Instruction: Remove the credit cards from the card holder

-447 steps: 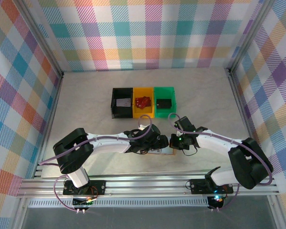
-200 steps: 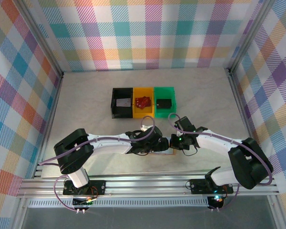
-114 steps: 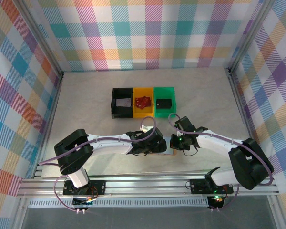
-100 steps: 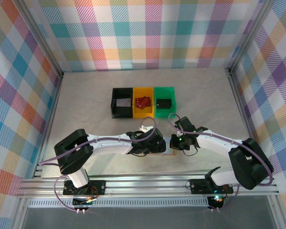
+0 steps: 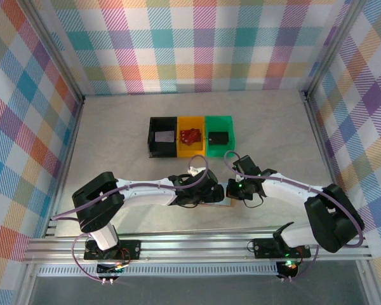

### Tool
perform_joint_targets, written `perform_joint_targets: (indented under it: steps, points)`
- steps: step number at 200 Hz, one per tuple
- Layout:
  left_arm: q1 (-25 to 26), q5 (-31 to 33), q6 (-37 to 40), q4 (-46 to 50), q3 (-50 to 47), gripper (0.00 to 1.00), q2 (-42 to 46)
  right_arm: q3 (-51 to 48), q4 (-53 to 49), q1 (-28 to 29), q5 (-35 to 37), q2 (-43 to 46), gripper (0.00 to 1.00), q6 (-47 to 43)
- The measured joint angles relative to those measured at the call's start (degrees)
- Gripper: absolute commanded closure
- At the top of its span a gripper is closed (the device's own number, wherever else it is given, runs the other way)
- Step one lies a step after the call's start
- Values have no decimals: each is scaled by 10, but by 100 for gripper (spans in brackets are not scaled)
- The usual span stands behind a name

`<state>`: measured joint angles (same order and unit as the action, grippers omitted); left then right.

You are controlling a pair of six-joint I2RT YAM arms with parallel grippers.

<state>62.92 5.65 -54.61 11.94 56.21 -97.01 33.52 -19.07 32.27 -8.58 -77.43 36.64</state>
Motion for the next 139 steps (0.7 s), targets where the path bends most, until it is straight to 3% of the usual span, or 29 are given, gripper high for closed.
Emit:
perform_joint_targets:
  steps: [139]
  points:
    - [0, -5, -4, -5, 4, 6, -21, 0, 1, 0, 0, 0, 100, 0]
